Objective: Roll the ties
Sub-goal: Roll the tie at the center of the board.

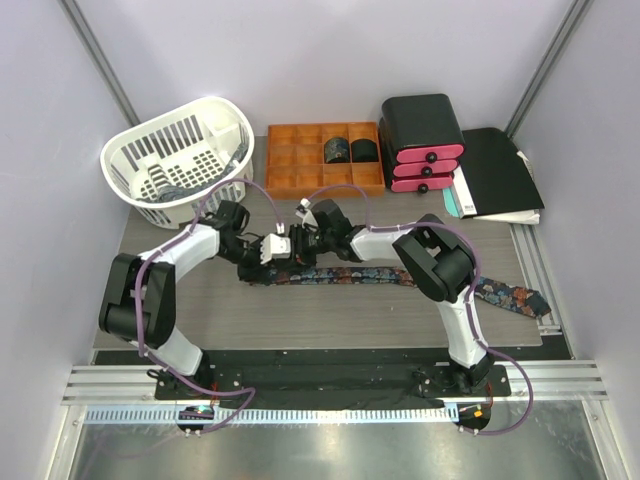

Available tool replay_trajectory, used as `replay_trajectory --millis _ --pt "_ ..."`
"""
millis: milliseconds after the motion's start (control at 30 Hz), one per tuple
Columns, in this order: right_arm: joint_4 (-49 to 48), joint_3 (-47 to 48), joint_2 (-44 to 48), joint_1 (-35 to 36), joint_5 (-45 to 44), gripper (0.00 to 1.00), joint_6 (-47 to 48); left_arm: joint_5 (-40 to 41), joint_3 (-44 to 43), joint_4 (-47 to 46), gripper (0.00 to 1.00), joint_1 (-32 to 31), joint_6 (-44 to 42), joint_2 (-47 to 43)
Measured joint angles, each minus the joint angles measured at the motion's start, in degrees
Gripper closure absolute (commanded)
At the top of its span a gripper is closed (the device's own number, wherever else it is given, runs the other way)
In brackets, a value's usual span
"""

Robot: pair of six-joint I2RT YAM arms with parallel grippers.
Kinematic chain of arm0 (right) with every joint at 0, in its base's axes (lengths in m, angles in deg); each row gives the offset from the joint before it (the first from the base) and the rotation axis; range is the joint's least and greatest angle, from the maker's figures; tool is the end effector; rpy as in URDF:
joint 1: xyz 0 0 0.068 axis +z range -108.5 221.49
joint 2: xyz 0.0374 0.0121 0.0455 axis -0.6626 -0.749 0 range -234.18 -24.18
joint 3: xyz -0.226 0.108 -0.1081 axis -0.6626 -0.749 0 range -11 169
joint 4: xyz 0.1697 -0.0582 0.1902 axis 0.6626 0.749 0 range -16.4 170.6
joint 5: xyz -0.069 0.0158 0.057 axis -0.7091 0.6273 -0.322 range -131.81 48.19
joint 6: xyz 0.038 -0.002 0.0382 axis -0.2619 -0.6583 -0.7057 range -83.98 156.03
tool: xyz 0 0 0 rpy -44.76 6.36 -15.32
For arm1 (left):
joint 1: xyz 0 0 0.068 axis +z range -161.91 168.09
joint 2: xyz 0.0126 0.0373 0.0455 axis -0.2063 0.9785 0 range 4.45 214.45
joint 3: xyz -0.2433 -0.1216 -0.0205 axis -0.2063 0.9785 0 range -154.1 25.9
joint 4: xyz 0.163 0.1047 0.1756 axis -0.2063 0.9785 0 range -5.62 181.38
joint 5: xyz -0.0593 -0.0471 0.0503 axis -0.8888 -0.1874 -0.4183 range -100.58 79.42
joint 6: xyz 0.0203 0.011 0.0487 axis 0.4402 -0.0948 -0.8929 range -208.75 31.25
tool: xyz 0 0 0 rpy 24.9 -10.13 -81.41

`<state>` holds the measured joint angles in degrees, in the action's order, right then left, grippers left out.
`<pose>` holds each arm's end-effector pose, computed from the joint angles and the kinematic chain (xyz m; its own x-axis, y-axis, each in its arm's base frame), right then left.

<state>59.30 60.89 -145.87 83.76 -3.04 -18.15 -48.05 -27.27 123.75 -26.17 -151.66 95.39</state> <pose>0.3148 0.3160 0.1306 -0.9826 -0.0386 -0.1817 -0.1793 0.4537 0.8729 0.2637 -0.0893 0.1751 -0.1393 0.7645 -0.6294 0.9900 0.1212 -0.0719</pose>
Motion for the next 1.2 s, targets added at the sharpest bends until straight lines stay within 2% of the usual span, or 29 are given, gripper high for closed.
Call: replay_trajectory --millis 333,1033,1200 --pt "-5.8 -1.0 -0.8 0.0 1.1 0.64 -5.5 1.9 -1.5 -4.1 0.71 -1.8 4.6 2.0" --pt "-8.2 -1.3 -3.3 -0.5 1.1 0.6 -10.1 1.9 -1.5 -7.1 0.72 -1.8 8.9 2.0" --pt "-9.2 -1.8 -3.6 -0.8 1.2 0.62 -11.2 1.8 -1.5 -7.9 0.73 -1.8 10.4 2.0"
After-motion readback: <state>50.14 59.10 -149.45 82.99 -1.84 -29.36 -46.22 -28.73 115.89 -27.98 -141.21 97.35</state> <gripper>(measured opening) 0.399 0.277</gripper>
